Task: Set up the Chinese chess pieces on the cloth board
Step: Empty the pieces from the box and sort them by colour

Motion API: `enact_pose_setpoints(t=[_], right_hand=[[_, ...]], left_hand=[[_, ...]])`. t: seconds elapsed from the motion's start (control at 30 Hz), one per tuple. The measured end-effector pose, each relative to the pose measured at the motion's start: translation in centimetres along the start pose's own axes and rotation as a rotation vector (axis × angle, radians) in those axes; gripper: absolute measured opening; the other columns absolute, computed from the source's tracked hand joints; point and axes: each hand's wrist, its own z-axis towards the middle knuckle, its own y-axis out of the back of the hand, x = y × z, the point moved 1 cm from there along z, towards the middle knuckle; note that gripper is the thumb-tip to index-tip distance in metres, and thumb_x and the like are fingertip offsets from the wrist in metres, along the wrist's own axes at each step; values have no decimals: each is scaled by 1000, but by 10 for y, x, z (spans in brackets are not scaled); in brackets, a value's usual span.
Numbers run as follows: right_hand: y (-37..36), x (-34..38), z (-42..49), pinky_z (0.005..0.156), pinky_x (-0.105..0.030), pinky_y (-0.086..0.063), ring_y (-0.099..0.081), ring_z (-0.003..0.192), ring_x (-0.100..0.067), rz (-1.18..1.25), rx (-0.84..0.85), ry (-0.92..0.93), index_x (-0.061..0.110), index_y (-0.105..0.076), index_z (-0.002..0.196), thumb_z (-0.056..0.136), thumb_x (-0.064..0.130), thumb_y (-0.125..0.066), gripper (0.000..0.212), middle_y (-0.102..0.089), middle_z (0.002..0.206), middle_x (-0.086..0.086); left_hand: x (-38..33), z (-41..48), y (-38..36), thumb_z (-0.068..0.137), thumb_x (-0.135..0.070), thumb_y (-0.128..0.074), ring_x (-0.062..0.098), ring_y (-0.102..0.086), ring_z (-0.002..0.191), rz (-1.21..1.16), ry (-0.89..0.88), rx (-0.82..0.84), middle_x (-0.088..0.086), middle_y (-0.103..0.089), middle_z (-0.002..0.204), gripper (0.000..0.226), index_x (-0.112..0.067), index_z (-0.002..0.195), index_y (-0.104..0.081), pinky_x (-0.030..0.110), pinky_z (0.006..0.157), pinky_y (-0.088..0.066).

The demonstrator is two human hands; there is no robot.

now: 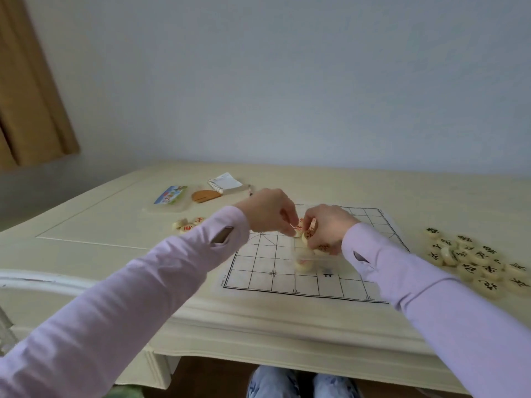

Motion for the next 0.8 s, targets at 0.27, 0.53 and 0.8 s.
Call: enact_pose_setpoints(t=[0.27, 0.53, 0.8], right_hand=[[32, -20, 5, 59, -36, -59, -68, 81, -27, 341, -64, -29, 21, -62, 93, 70, 1, -73, 32, -62, 94, -7], [34, -30, 1, 53, -31, -59, -55, 55, -17, 599, 14, -50, 14, -61, 96, 77, 4, -72, 24, -60, 70, -8], [44, -30, -5, 57, -30, -58, -62, 64, -17, 744, 13, -6, 15, -62, 100, 75, 1, -72, 31, -66, 79, -9]], left_hand=[[-39, 26, -15, 76, -32, -75, 14, -62, 90, 217, -80, 232, -3, -71, 96, 27, -16, 98, -74, 26, 83, -47], [-53, 34, -31, 90, -21, -59, 14, -48, 91, 383, -91, 418, -5, -51, 95, 28, -18, 117, -66, 22, 77, -35], [-23, 34, -10, 72, -35, -69, 14, -62, 79, 158, 52, 58, -4, -68, 84, 21, -24, 91, -69, 27, 75, -51]])
